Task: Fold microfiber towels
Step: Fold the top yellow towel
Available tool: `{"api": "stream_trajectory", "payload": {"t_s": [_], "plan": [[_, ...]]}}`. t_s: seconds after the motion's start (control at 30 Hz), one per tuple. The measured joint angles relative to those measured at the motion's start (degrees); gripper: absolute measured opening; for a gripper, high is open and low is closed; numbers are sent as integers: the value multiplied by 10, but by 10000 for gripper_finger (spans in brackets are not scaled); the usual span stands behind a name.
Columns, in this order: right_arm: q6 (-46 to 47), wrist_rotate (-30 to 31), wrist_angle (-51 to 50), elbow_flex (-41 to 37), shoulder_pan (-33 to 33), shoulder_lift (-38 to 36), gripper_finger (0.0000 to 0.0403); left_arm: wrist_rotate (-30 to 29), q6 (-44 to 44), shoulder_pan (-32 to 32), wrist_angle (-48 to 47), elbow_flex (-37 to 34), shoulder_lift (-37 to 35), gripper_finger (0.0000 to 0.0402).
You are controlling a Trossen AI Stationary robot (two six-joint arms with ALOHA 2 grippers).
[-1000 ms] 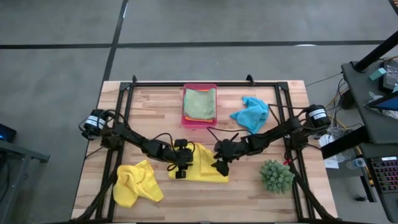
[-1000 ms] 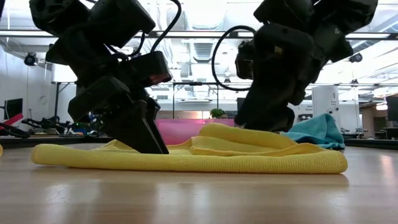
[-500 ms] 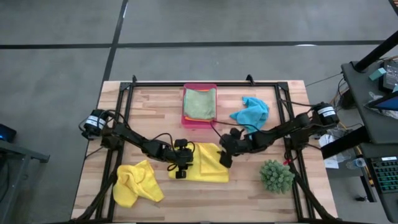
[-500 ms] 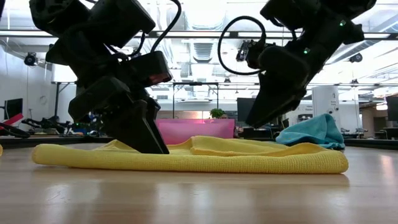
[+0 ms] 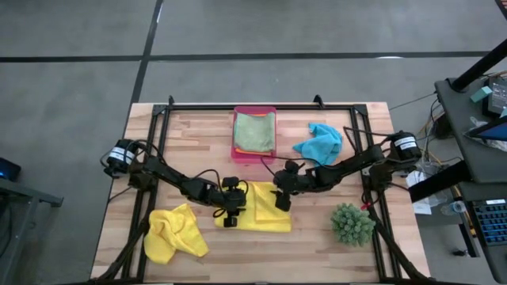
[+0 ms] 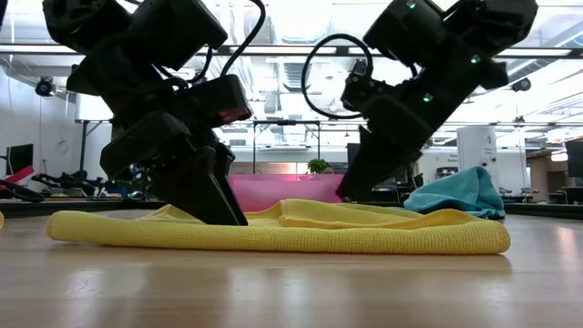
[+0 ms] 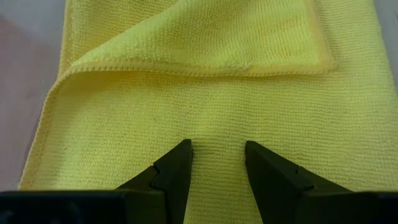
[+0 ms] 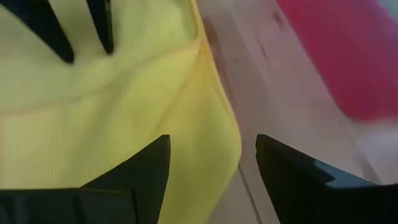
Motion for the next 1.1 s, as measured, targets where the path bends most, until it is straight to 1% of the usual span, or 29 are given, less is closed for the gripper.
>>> {"api": "stream_trajectory", "payload": {"t_s": [0.13, 0.2, 0.33, 0.53, 0.6, 0.77, 1.0, 1.03, 1.1], "plan": [[-27, -7, 42, 0, -14, 25, 226, 0, 0, 0, 0, 0, 0, 138], [-49, -23, 62, -1, -21, 42, 226, 0, 0, 0, 1, 0, 0, 138], [-61, -118, 92, -1, -28, 61, 226, 0, 0, 0, 1, 0, 0, 138], [-70, -220, 74, -1, -28, 42, 226, 0, 0, 0, 2, 0, 0, 138], [-69, -245, 61, -1, -28, 31, 226, 0, 0, 0, 2, 0, 0, 138], [-65, -272, 10, -1, -26, 3, 226, 0, 0, 0, 2, 0, 0, 138], [-69, -283, -58, -1, -22, -26, 226, 0, 0, 0, 2, 0, 0, 138], [-69, -280, -62, -1, -22, -28, 226, 0, 0, 0, 2, 0, 0, 138], [-69, -249, -65, -1, -21, -29, 226, 0, 0, 0, 2, 0, 0, 138]]}}
